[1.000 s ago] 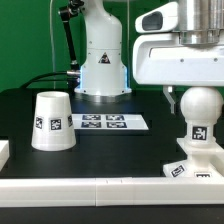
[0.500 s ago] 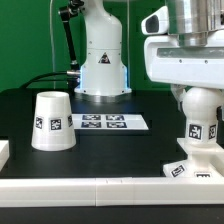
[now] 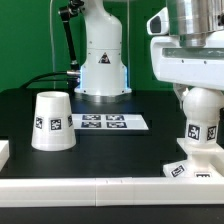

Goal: Assemble lamp

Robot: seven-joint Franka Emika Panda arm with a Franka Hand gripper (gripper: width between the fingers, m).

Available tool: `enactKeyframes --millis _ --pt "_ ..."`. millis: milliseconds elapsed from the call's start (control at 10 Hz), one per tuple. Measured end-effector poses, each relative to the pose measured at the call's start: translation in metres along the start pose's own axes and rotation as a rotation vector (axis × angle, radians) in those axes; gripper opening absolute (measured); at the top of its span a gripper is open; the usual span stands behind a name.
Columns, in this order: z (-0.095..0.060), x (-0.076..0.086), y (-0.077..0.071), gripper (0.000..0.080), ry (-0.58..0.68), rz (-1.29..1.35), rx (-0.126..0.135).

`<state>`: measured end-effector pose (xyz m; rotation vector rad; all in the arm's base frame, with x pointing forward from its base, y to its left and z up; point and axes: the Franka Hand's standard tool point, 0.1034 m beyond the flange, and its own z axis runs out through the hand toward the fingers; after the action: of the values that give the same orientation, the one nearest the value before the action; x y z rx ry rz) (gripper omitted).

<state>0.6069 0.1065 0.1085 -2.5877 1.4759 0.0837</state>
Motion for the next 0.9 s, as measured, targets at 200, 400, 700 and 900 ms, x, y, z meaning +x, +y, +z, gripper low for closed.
enactKeyframes --millis 200,400,700,900 --pt "-0.0029 -0.0053 -0.0023 0.0698 0.001 -0.11 -0.002" --pt "-0.0016 -0.0046 -0.0014 0.0698 -0.001 -0.258 -0.004" --pt "-0.0015 -0.0034 -0.0006 0.0698 0.011 -0.572 -0.018" --pt "-0.0019 0.0004 0.001 0.0698 0.034 -0.93 -0.057"
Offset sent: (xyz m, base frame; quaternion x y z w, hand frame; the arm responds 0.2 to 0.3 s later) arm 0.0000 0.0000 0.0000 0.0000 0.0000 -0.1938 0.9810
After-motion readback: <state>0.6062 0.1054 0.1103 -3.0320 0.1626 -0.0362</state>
